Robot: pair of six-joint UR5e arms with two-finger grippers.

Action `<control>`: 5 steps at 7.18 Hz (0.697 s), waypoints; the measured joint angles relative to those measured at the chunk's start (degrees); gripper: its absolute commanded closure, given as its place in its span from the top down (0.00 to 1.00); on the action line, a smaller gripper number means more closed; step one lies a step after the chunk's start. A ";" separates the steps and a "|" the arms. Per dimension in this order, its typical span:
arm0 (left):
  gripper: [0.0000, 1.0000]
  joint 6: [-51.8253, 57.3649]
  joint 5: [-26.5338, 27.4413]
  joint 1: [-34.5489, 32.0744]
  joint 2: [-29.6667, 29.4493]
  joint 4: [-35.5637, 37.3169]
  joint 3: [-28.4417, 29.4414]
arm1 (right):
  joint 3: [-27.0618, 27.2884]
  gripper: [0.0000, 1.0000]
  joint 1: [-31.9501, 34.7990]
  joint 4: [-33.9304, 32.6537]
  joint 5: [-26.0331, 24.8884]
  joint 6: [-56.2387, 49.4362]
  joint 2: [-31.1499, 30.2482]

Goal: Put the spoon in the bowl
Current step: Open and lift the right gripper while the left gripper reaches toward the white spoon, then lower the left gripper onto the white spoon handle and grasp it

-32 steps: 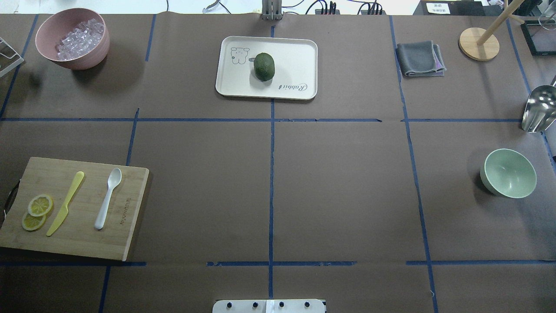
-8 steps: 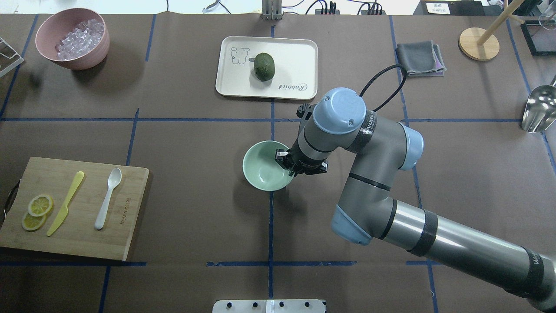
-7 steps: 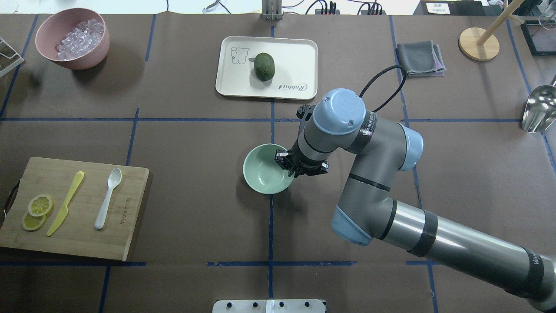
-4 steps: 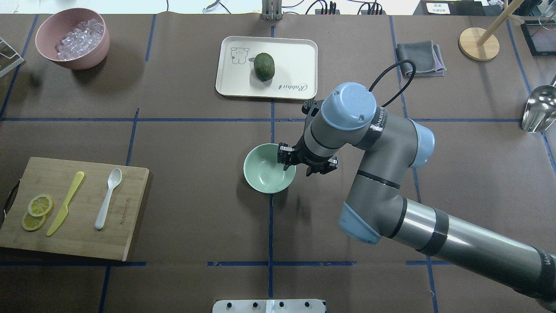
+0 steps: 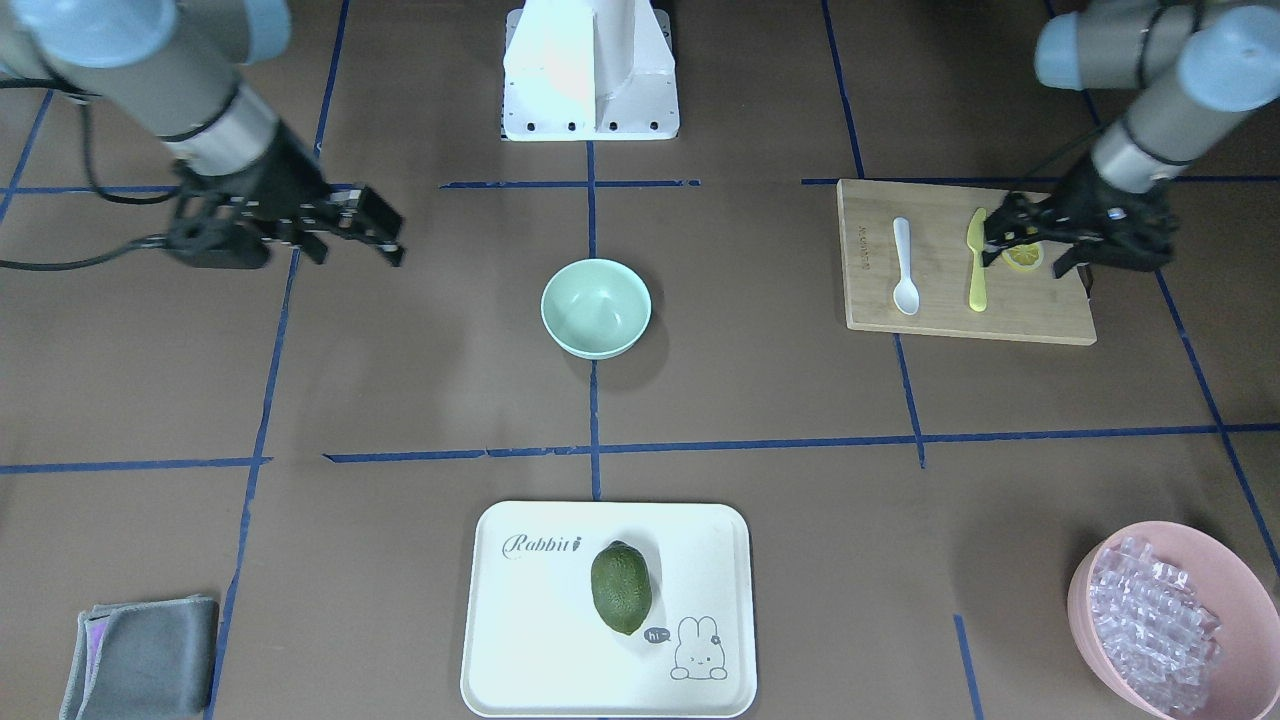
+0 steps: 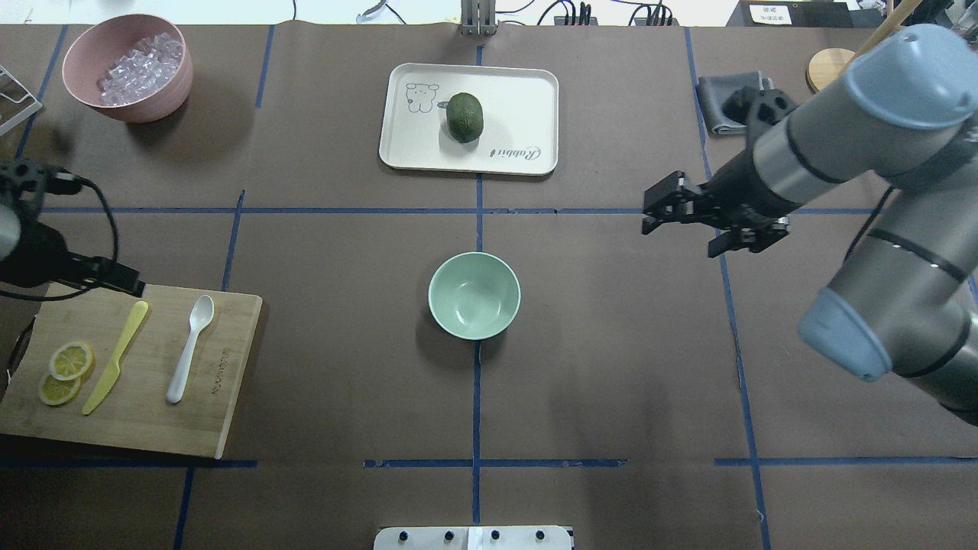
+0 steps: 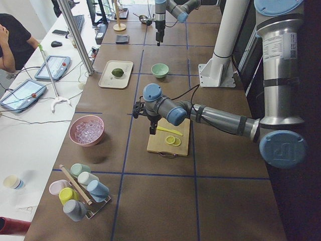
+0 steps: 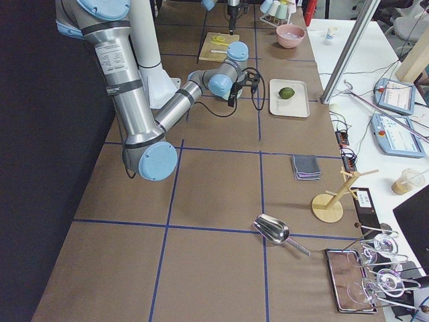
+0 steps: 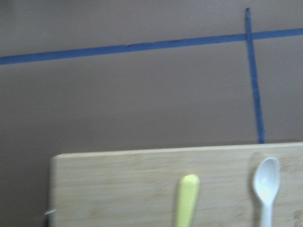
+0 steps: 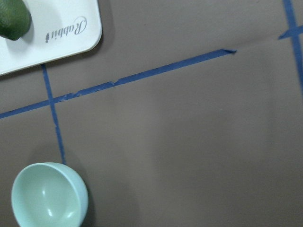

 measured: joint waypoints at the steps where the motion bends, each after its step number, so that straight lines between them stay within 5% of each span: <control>1: 0.94 -3.34 3.94 4.91 -1.85 -0.42 -0.03 | 1.11 0.99 3.64 0.01 1.56 -7.46 -4.99; 5: 0.88 -5.24 7.26 12.01 -2.00 0.02 0.75 | 1.61 0.99 7.34 -0.04 2.34 -18.91 -11.13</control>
